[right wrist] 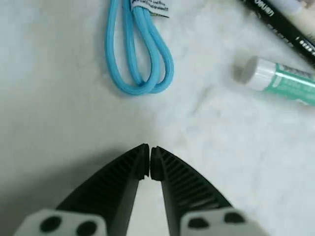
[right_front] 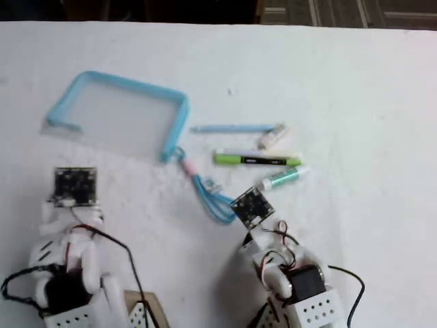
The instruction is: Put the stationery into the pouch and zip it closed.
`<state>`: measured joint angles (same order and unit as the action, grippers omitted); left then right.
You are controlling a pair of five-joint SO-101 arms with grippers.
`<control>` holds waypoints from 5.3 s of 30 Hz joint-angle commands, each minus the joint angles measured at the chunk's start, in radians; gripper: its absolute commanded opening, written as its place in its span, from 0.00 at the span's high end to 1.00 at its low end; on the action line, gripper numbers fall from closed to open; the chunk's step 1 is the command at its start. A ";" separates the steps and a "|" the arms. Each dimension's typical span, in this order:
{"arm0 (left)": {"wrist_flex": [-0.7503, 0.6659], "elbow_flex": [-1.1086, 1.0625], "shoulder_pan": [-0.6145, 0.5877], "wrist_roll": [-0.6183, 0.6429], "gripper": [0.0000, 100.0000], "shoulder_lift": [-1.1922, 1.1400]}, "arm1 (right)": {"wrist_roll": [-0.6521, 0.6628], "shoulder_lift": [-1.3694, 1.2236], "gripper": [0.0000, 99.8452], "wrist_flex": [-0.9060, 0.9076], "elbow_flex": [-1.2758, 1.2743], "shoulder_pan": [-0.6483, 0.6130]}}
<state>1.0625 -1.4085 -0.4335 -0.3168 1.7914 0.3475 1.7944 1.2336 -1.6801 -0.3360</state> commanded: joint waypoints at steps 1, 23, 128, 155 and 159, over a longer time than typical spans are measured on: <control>-0.094 0.078 -0.039 0.006 0.92 0.007 | 0.041 0.005 0.98 -0.110 -0.003 0.058; 0.193 0.718 0.005 0.153 0.92 -1.027 | 0.061 -1.218 0.81 -0.022 1.088 -0.188; 0.721 1.490 0.208 0.674 0.70 -1.004 | -0.012 -2.138 0.98 0.507 2.888 -0.481; 0.537 1.189 0.147 0.500 0.77 -1.006 | -0.009 -2.138 0.98 0.506 2.886 -0.447; 0.430 1.068 0.145 0.496 0.90 -1.006 | -0.009 -2.140 0.98 0.506 2.880 -0.404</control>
<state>1.5505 -0.2608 -0.2754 0.1941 0.8109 0.3307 -0.3506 1.7461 1.1968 -0.7933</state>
